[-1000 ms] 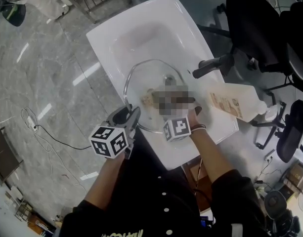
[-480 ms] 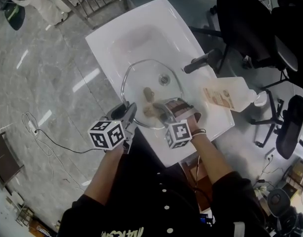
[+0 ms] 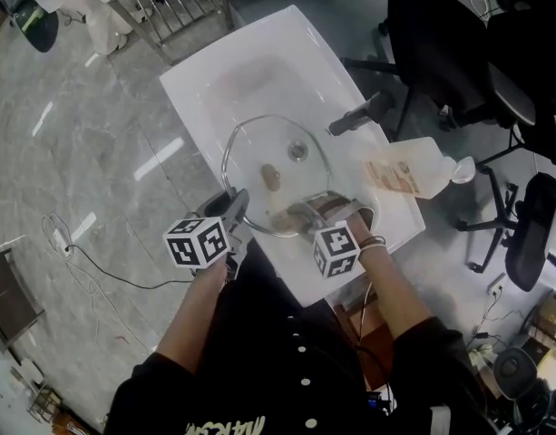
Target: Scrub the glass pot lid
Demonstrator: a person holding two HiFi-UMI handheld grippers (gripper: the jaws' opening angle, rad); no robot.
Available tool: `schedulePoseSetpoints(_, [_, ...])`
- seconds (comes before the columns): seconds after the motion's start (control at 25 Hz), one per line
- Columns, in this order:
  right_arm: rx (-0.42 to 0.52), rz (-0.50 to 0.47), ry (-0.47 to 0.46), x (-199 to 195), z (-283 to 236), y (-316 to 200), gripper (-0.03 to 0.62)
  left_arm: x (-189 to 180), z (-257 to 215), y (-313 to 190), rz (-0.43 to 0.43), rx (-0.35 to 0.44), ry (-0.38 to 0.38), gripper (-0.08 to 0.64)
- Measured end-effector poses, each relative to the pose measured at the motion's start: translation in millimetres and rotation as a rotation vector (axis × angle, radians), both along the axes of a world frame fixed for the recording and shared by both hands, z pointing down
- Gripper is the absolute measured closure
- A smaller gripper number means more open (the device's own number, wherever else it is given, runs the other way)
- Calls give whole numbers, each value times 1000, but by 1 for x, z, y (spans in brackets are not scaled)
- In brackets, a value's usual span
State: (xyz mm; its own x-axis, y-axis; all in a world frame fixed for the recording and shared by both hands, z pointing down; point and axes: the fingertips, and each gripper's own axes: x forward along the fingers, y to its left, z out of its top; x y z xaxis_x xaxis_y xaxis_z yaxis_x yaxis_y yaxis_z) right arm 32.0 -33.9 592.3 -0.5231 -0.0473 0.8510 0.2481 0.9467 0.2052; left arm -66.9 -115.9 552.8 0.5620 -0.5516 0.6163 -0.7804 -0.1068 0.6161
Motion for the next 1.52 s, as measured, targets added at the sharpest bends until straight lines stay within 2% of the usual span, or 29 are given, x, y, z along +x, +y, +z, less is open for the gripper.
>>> schedulePoseSetpoints(0.28, [-85,-59,45,6,2,7,448,0,-1,0,-43,-1,78,431])
schedulePoseSetpoints(0.4, [-90,-56,41,5,0,3,446,0,-2,0,-53,11,134,431])
schedulePoseSetpoints(0.6, [-20,132,-69,-13,-17,-47,446,-2,-5,-1,-57,28,245,425])
schedulePoseSetpoints(0.76, [68,234,-110,-37,-23,-90,446,-3,-6,-3,-56,43,336,423])
schedulePoseSetpoints(0.96, [116,366,-166,-64,-27,-140,446,-4,-7,-2,-58,62,456,422])
schedulePoseSetpoints(1.28, [140,444,-231,-87,-19,-175,446,-8,-8,-3,-43,79,576,422])
schedulePoseSetpoints(1.4, [140,429,-226,-91,-12,-171,446,-11,-8,-3,-44,75,620,425])
schedulePoseSetpoints(1.52, [158,403,-217,-93,-11,-166,446,-12,-7,-3,-24,80,634,423])
